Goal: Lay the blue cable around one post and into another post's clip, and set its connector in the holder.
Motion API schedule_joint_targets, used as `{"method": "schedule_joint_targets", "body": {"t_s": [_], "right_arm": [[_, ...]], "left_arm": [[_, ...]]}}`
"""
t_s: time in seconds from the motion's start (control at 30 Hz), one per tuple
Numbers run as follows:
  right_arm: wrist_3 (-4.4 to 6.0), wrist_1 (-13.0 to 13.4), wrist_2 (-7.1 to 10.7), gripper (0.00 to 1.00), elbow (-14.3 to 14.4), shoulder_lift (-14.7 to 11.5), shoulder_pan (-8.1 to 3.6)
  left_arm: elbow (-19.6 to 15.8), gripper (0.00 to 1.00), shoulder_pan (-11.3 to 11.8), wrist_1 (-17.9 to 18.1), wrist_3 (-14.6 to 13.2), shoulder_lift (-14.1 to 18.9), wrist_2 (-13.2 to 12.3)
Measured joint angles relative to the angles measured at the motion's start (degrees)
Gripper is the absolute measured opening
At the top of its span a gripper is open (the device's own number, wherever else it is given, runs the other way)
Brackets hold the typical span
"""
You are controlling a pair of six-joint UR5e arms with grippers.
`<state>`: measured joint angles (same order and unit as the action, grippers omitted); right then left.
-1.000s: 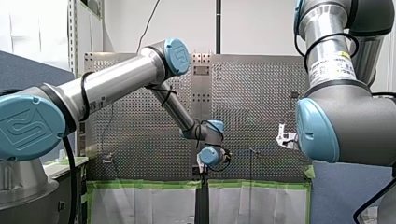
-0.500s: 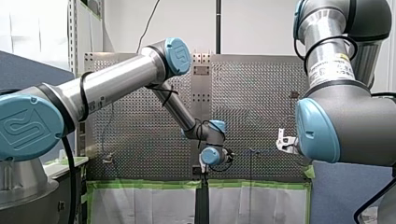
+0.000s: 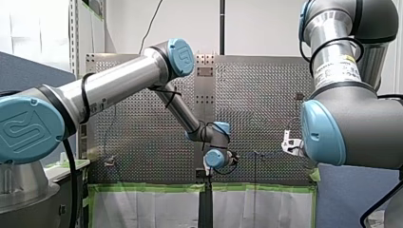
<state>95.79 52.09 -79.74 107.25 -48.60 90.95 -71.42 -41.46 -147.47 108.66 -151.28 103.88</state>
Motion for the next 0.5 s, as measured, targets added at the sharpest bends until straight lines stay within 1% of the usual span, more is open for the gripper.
{"method": "schedule_joint_targets", "body": {"t_s": [0.27, 0.5], "right_arm": [[0.6, -0.08, 0.34, 0.0, -0.98, 0.11, -0.03], [0.78, -0.69, 0.45, 0.0, -2.2, 0.19, -0.03]], "left_arm": [[0.83, 0.02, 0.17, -0.33, 0.14, -0.07, -0.07], [2.06, 0.02, 0.38, -1.05, 0.22, -0.09, -0.44]]}}
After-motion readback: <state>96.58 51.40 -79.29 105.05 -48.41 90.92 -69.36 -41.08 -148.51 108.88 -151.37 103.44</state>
